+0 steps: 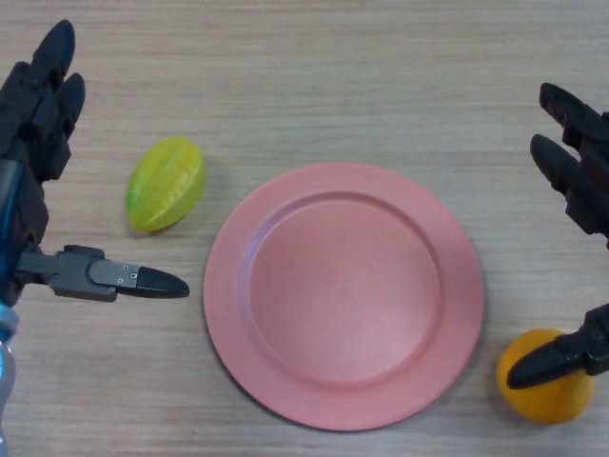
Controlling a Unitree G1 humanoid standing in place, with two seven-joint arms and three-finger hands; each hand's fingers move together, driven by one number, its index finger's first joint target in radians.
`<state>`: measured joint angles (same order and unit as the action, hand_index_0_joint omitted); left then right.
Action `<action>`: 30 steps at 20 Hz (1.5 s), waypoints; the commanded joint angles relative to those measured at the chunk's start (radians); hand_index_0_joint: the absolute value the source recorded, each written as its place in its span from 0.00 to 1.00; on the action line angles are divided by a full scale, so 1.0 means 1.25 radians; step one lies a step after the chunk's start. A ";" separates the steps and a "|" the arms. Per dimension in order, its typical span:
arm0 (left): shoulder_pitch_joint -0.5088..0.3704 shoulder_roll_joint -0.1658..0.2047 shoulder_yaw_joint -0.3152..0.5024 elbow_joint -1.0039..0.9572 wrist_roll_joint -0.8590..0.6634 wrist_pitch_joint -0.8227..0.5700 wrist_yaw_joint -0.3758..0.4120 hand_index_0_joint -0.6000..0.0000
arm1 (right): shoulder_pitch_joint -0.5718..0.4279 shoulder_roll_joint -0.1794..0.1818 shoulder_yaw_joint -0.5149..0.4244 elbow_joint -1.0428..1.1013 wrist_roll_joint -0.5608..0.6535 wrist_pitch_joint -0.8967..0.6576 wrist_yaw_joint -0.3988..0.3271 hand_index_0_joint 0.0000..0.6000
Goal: Pick up the yellow starfruit and place it on the plate
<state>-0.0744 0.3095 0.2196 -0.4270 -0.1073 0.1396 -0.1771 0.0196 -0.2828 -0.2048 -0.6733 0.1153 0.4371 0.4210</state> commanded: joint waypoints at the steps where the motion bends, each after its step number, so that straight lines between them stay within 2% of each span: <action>1: -0.018 0.029 0.058 -0.040 -0.038 -0.073 0.008 1.00 | -0.028 -0.014 -0.030 -0.024 0.003 -0.114 -0.044 0.00; 8: -0.042 0.047 0.065 0.012 -0.033 -0.073 -0.004 1.00 | -0.041 -0.019 -0.029 -0.026 0.032 -0.096 -0.069 0.00; 10: -0.068 0.053 0.050 0.086 -0.012 -0.124 0.018 1.00 | -0.040 -0.017 -0.027 -0.029 0.034 -0.094 -0.070 0.00; 12: -0.100 0.060 0.033 0.151 -0.014 -0.129 0.044 1.00 | -0.027 -0.015 -0.034 -0.038 0.035 -0.095 -0.065 0.00; 14: -0.151 0.065 0.020 0.241 0.001 -0.178 0.085 1.00 | -0.006 -0.012 -0.049 -0.049 0.029 -0.095 -0.049 0.00; 15: -0.189 0.068 -0.002 0.327 0.036 -0.237 0.127 1.00 | -0.002 -0.006 -0.067 -0.064 0.052 -0.066 -0.058 0.00; 16: -0.203 0.069 -0.011 0.356 0.049 -0.252 0.141 1.00 | -0.001 -0.005 -0.072 -0.065 0.057 -0.062 -0.063 0.00; 18: -0.257 0.064 -0.035 0.453 0.035 -0.254 0.153 1.00 | -0.011 -0.008 -0.080 -0.052 0.048 -0.084 -0.087 0.00; 21: -0.333 0.045 -0.078 0.628 0.109 -0.376 0.217 1.00 | -0.002 -0.007 -0.095 -0.050 0.056 -0.099 -0.102 0.00; 23: -0.360 0.036 -0.101 0.718 0.160 -0.406 0.227 1.00 | 0.007 -0.004 -0.105 -0.060 0.062 -0.094 -0.109 0.00; 27: -0.391 0.009 -0.112 0.809 0.146 -0.423 0.229 1.00 | 0.021 -0.001 -0.127 -0.078 0.071 -0.087 -0.105 0.00; 30: -0.421 0.000 -0.121 0.877 0.163 -0.451 0.241 1.00 | 0.021 0.001 -0.126 -0.074 0.065 -0.094 -0.108 0.00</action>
<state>-0.5425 0.2714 0.0424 0.7203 0.1023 -0.2635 0.0629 0.0611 -0.2587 -0.2980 -0.7147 0.1573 0.4416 0.3123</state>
